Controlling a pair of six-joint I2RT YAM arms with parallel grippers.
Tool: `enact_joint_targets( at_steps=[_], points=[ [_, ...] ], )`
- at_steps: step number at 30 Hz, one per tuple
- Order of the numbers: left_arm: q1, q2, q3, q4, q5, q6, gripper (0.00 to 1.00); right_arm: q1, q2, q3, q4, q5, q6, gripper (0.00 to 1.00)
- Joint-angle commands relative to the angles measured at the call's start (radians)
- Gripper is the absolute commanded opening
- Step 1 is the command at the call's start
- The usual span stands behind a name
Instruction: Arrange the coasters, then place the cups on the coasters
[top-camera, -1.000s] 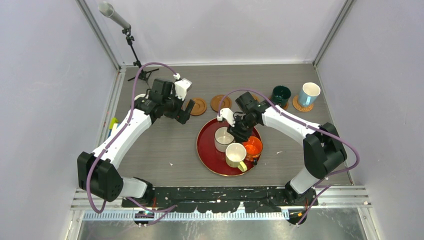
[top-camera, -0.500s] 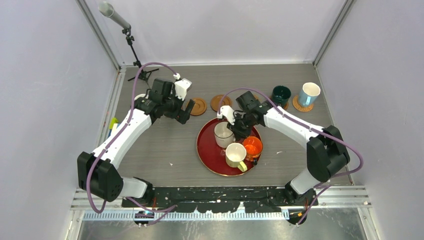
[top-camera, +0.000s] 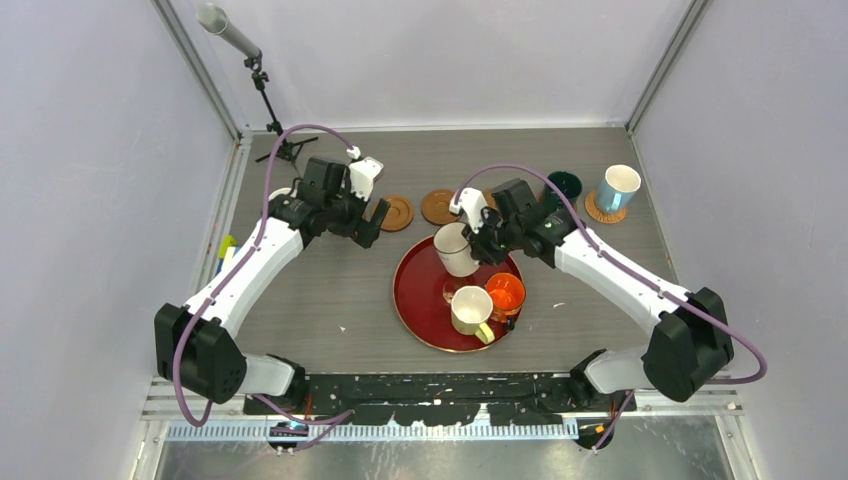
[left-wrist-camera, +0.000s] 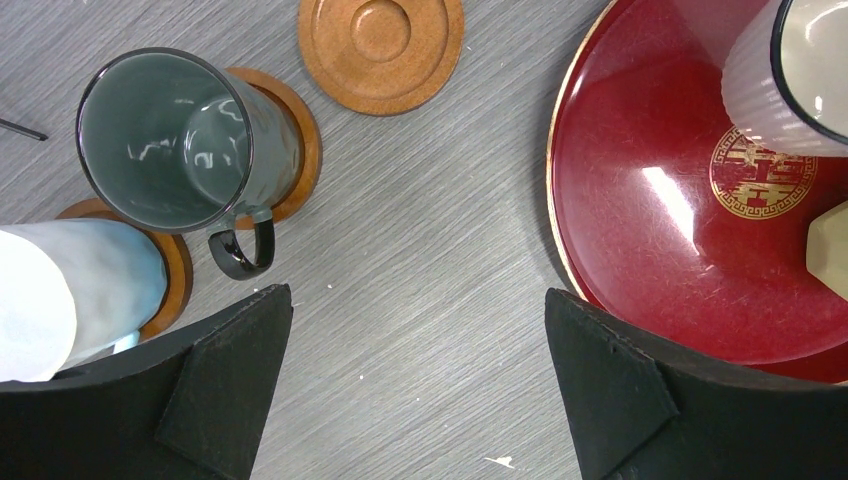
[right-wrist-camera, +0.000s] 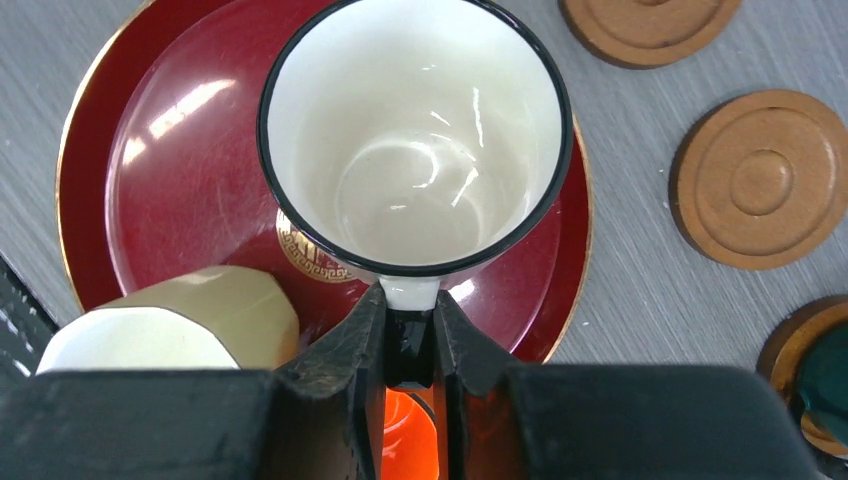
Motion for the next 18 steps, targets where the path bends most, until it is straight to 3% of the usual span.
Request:
enact_joint_targets(
  at_steps=[1,11,14,18],
  points=[
    [0.004,-0.022,0.020,0.030,0.008,0.005,1.00,0.002,-0.075,-0.012,0.207,0.050,0.111,0.01],
    [0.004,-0.027,0.023,0.024,0.001,0.002,1.00,0.002,0.021,-0.112,0.491,0.007,0.163,0.01],
    [0.006,-0.037,0.019,0.015,-0.006,0.008,1.00,0.001,0.059,-0.109,0.506,-0.007,0.149,0.01],
    [0.007,-0.051,0.009,0.007,-0.011,0.011,1.00,0.000,0.099,-0.083,0.405,-0.038,0.087,0.01]
  ],
)
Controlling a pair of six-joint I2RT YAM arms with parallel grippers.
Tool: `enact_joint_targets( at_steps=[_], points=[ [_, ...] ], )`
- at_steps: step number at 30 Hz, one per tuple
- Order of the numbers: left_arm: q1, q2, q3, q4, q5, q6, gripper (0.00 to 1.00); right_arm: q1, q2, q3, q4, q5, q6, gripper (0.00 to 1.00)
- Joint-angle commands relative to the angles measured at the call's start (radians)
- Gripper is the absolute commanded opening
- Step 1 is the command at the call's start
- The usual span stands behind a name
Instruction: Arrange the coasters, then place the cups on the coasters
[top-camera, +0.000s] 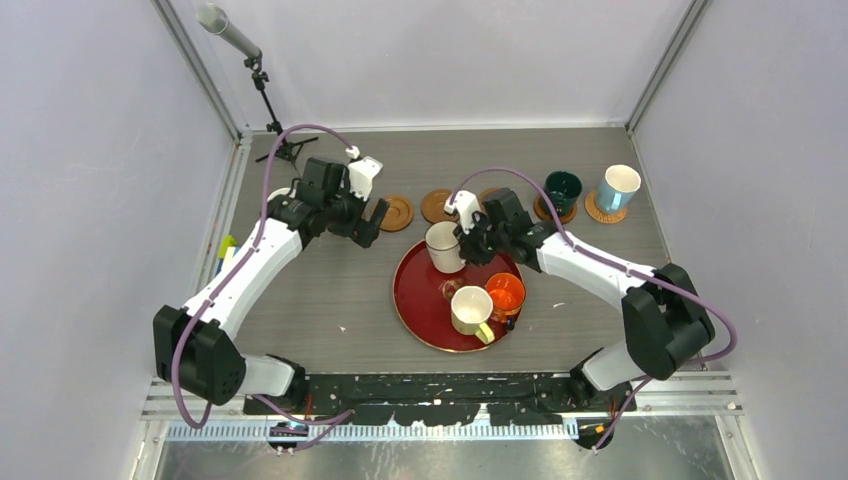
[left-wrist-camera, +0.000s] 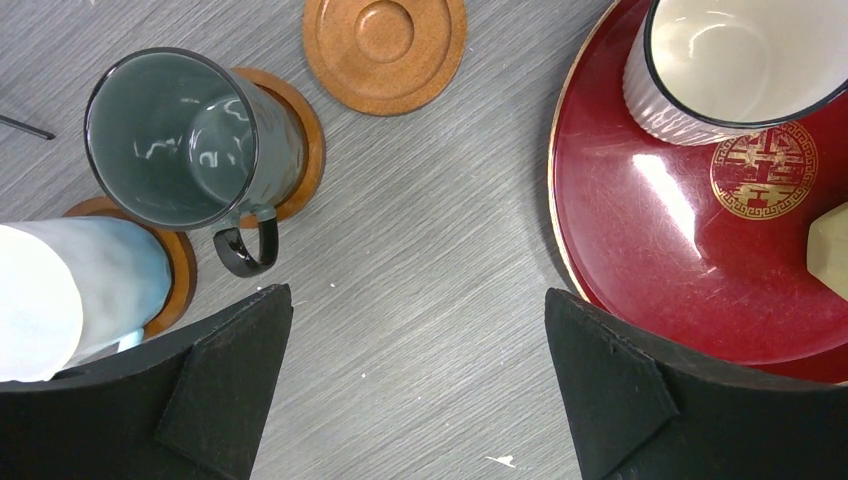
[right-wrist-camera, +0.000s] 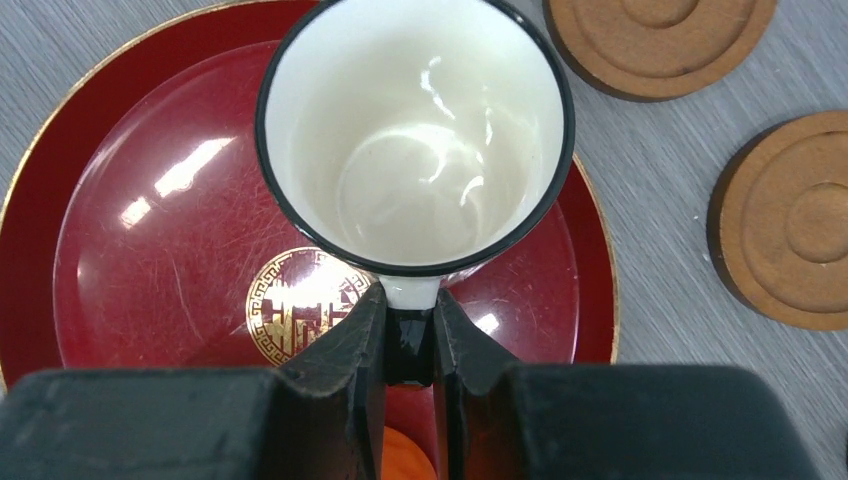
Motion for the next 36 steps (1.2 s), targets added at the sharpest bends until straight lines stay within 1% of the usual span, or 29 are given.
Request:
enact_joint_targets(
  at_steps=[1,3,5,9,11,14,18,20,22,25,26,29,30,31,32,36],
  points=[
    [0.007,-0.047,0.008,0.009,-0.008,0.011,1.00,-0.003,0.016,0.059,0.029,-0.065,-0.065,0.01],
    [0.008,-0.047,0.007,0.011,-0.005,0.008,1.00,-0.008,0.036,0.067,-0.022,-0.072,-0.096,0.02],
    [0.009,-0.044,0.009,0.013,-0.001,0.006,1.00,-0.011,0.050,0.068,-0.056,-0.070,-0.118,0.06],
    [0.009,-0.038,0.014,0.016,-0.001,0.007,1.00,-0.011,0.073,0.079,-0.098,-0.050,-0.135,0.21],
    [0.010,-0.038,0.014,0.016,0.000,0.009,1.00,-0.011,0.088,0.092,-0.119,-0.052,-0.143,0.25],
    [0.010,-0.035,0.013,0.018,0.001,0.008,1.00,-0.011,0.113,0.108,-0.130,-0.048,-0.143,0.31],
    [0.010,-0.032,0.013,0.024,0.000,0.009,1.00,-0.011,0.150,0.128,-0.124,-0.024,-0.119,0.41],
    [0.011,-0.030,0.015,0.024,-0.003,0.011,1.00,-0.011,0.160,0.129,-0.113,-0.019,-0.106,0.42],
    [0.012,-0.028,0.015,0.025,-0.003,0.011,1.00,-0.011,0.165,0.129,-0.102,-0.018,-0.096,0.41],
    [0.012,-0.030,0.011,0.026,-0.001,0.011,1.00,-0.011,0.168,0.128,-0.089,-0.016,-0.082,0.34],
    [0.013,-0.030,0.010,0.025,-0.001,0.011,1.00,-0.012,0.167,0.128,-0.086,-0.014,-0.078,0.31],
    [0.013,-0.030,0.008,0.024,-0.001,0.011,1.00,-0.011,0.160,0.132,-0.086,-0.012,-0.066,0.11],
    [0.013,-0.030,0.009,0.025,-0.001,0.011,1.00,-0.011,0.154,0.134,-0.087,-0.009,-0.061,0.06],
    [0.013,-0.029,0.010,0.026,-0.001,0.013,1.00,-0.012,0.149,0.136,-0.089,-0.006,-0.056,0.03],
    [0.013,-0.028,0.009,0.025,-0.002,0.012,1.00,-0.011,0.139,0.139,-0.098,-0.004,-0.052,0.01],
    [0.013,-0.027,0.007,0.028,0.000,0.012,1.00,-0.011,0.094,0.149,-0.112,-0.002,-0.027,0.01]
  ],
)
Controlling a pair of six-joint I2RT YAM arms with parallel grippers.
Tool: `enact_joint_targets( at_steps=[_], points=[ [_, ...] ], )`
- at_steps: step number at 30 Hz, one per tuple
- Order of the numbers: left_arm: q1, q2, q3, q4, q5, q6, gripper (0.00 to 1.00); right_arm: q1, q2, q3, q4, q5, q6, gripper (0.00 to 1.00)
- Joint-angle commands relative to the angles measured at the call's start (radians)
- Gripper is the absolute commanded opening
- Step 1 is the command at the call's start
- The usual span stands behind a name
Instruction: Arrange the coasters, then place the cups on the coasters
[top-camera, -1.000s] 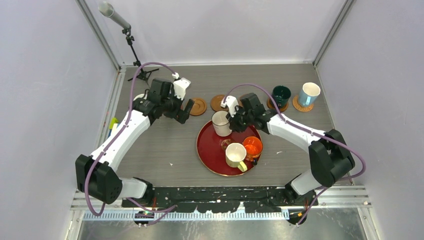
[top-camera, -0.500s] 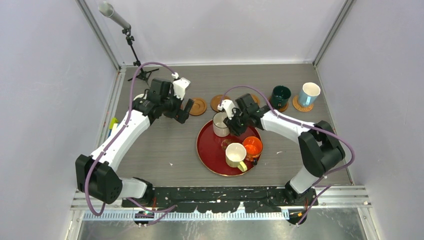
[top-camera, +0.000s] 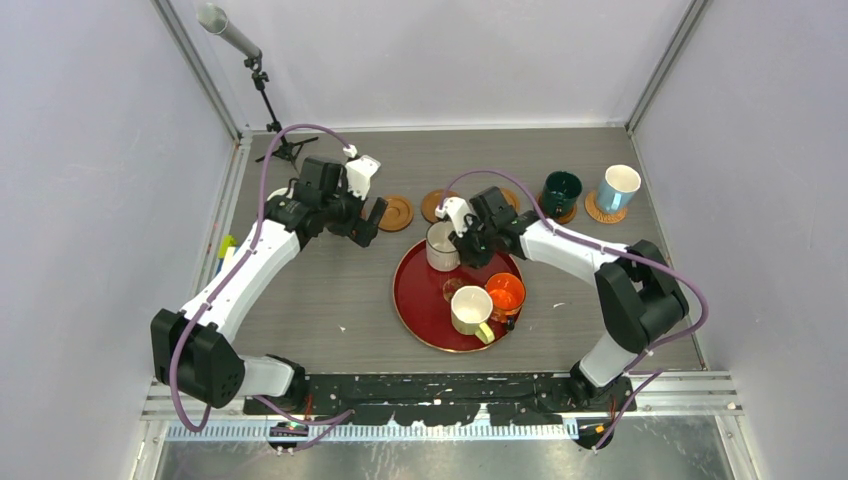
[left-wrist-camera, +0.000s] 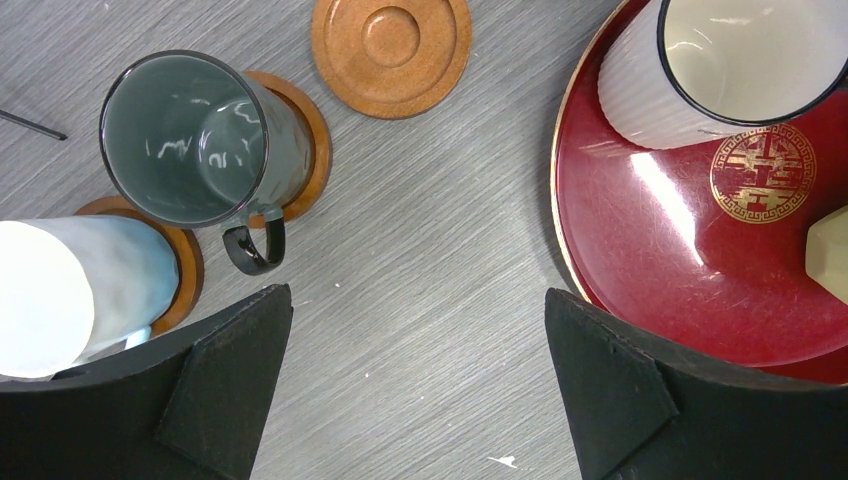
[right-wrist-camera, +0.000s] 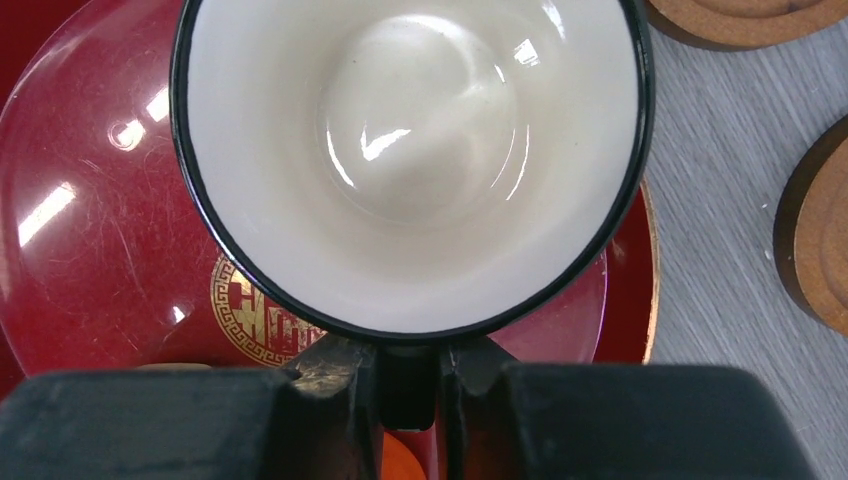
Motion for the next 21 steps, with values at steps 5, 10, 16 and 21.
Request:
enact_joint_targets(
  at_steps=[5,10,16,21],
  points=[
    [0.007,-0.009,0.010,0.031,0.000,0.010,1.00,-0.002,-0.159,0.040,0.086,0.026,0.102,0.01],
    [0.007,-0.006,0.017,0.032,-0.001,0.010,1.00,-0.002,-0.226,0.009,0.195,0.099,0.158,0.01],
    [0.007,-0.002,0.025,0.034,-0.001,0.011,1.00,-0.009,-0.277,-0.040,0.372,0.271,0.214,0.01],
    [0.007,0.000,0.030,0.033,-0.003,0.011,1.00,-0.052,-0.262,-0.006,0.425,0.477,0.319,0.01]
  ],
)
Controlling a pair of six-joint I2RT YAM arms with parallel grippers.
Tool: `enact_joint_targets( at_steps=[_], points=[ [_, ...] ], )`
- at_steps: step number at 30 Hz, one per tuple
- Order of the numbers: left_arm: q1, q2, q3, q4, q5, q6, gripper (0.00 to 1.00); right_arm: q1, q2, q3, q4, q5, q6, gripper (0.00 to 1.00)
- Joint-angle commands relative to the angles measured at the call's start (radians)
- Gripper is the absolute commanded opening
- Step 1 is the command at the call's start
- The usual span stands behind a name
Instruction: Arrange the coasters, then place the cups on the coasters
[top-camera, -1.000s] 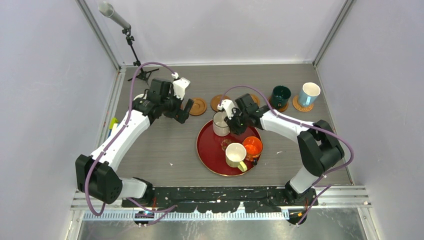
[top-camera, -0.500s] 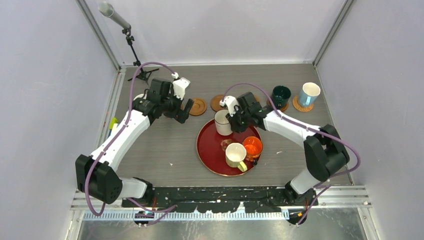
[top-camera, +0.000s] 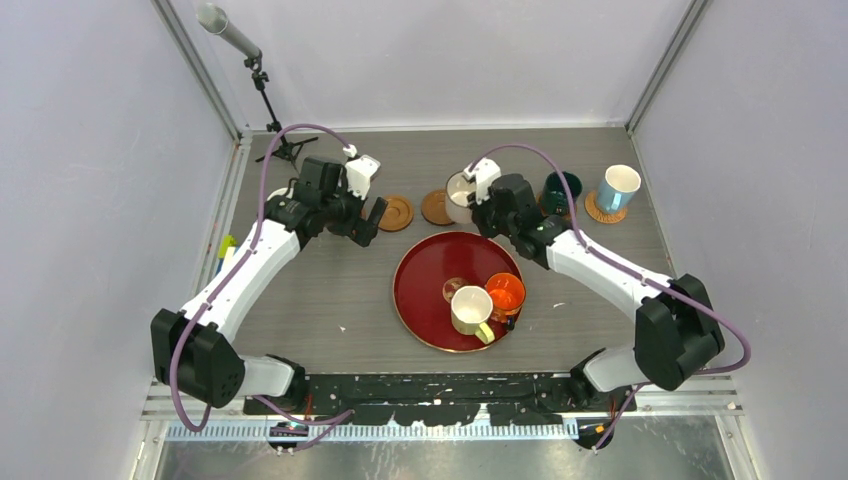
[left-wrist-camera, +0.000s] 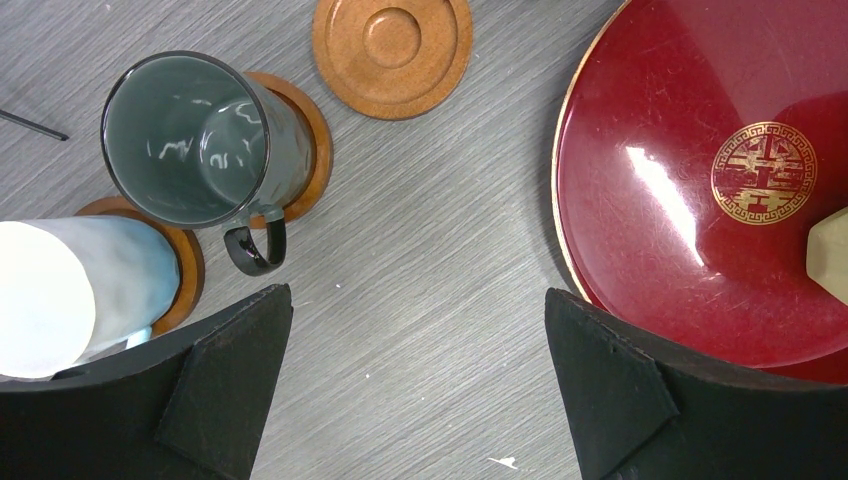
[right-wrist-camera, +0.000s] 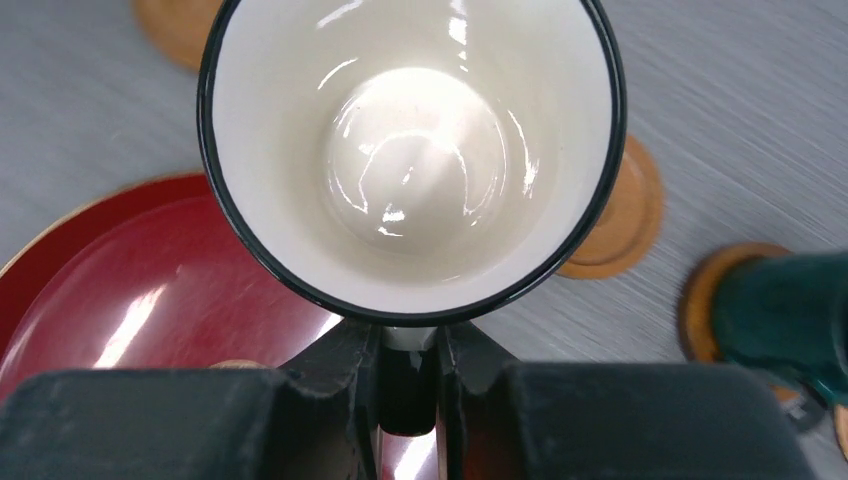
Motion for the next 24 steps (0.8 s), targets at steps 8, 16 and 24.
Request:
enact_joint_targets(
  at_steps=[8,16,24],
  points=[
    [0.006,0.009,0.034,0.037,0.002,0.004,1.00,-0.153,0.089,0.163,0.058,0.473,0.410,0.01],
    [0.006,0.012,0.025,0.040,0.005,-0.001,1.00,-0.195,0.209,0.256,-0.017,0.469,0.504,0.01],
    [0.006,0.018,0.026,0.042,0.003,-0.003,1.00,-0.180,0.288,0.279,-0.005,0.512,0.588,0.00]
  ],
)
